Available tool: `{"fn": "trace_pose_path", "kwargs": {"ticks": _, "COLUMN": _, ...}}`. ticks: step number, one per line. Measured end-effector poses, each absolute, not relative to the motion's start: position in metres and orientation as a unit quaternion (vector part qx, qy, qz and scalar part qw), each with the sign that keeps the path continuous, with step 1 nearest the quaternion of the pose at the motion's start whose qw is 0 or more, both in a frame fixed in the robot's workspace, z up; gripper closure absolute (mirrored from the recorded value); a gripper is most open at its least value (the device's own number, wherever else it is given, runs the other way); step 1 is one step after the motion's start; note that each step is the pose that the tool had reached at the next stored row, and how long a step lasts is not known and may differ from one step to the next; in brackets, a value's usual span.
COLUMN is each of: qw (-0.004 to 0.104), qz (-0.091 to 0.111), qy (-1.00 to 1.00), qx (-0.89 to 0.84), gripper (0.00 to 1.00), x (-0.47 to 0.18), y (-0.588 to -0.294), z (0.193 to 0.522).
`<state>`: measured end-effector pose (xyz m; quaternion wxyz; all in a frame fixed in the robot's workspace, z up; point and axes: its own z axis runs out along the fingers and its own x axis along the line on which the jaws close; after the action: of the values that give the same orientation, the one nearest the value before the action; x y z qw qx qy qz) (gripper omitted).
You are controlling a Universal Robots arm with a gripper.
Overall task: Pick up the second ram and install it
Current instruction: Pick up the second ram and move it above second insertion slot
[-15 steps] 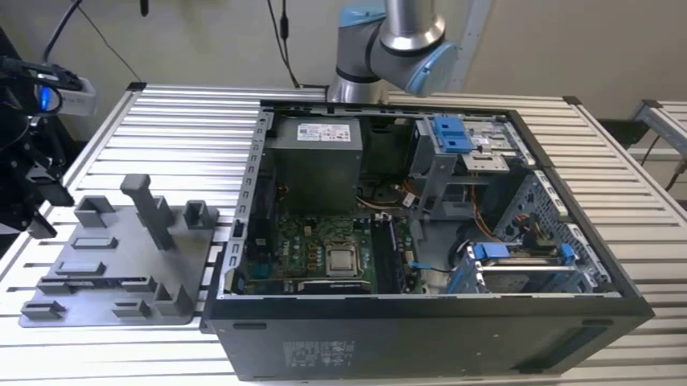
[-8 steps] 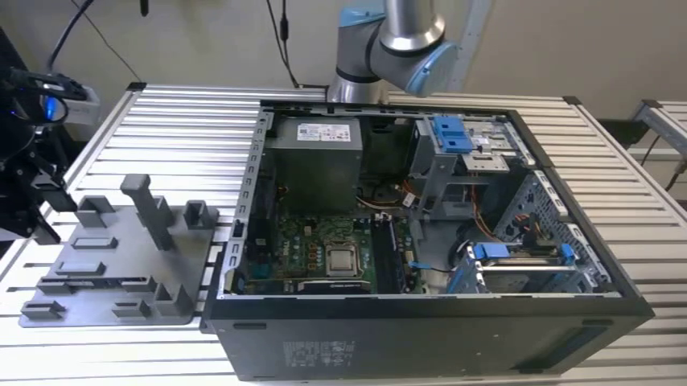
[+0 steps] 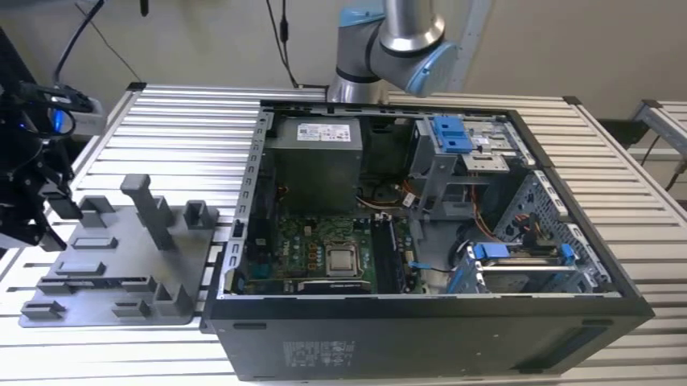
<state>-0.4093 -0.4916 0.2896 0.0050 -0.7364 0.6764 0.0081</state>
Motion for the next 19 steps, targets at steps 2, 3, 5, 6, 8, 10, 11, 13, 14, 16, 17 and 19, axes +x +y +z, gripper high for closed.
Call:
{"fn": "trace_pose_path", "kwargs": {"ticks": 2, "qw": 0.005, "qz": 0.008, "qy": 0.676, "qx": -0.736, "gripper": 0.46, "x": -0.409, "y": -0.492, "z": 0.287}}
{"fn": "trace_pose_path", "kwargs": {"ticks": 3, "qw": 0.005, "qz": 0.008, "qy": 0.676, "qx": -0.736, "gripper": 0.46, "x": -0.409, "y": -0.492, "z": 0.286}}
{"fn": "trace_pose_path", "kwargs": {"ticks": 5, "qw": 0.005, "qz": 0.008, "qy": 0.676, "qx": -0.736, "gripper": 0.46, "x": -0.409, "y": -0.492, "z": 0.283}}
{"fn": "trace_pose_path", "kwargs": {"ticks": 6, "qw": 0.005, "qz": 0.008, "qy": 0.676, "qx": -0.736, "gripper": 0.46, "x": -0.409, "y": -0.492, "z": 0.282}}
{"fn": "trace_pose_path", "kwargs": {"ticks": 8, "qw": 0.005, "qz": 0.008, "qy": 0.676, "qx": -0.736, "gripper": 0.46, "x": -0.409, "y": -0.492, "z": 0.28}}
{"fn": "trace_pose_path", "kwargs": {"ticks": 10, "qw": 0.005, "qz": 0.008, "qy": 0.676, "qx": -0.736, "gripper": 0.46, "x": -0.409, "y": -0.492, "z": 0.278}}
{"fn": "trace_pose_path", "kwargs": {"ticks": 11, "qw": 0.005, "qz": 0.008, "qy": 0.676, "qx": -0.736, "gripper": 0.46, "x": -0.409, "y": -0.492, "z": 0.277}}
{"fn": "trace_pose_path", "kwargs": {"ticks": 13, "qw": 0.004, "qz": 0.008, "qy": 0.676, "qx": -0.736, "gripper": 0.46, "x": -0.409, "y": -0.492, "z": 0.276}}
{"fn": "trace_pose_path", "kwargs": {"ticks": 14, "qw": 0.004, "qz": 0.008, "qy": 0.676, "qx": -0.736, "gripper": 0.46, "x": -0.409, "y": -0.492, "z": 0.276}}
{"fn": "trace_pose_path", "kwargs": {"ticks": 16, "qw": 0.001, "qz": 0.005, "qy": 0.677, "qx": -0.736, "gripper": 0.46, "x": -0.409, "y": -0.492, "z": 0.275}}
{"fn": "trace_pose_path", "kwargs": {"ticks": 17, "qw": -0.002, "qz": 0.003, "qy": 0.677, "qx": -0.736, "gripper": 0.46, "x": -0.409, "y": -0.492, "z": 0.275}}
{"fn": "trace_pose_path", "kwargs": {"ticks": 19, "qw": -0.004, "qz": 0.001, "qy": 0.676, "qx": -0.736, "gripper": 0.46, "x": -0.409, "y": -0.492, "z": 0.274}}
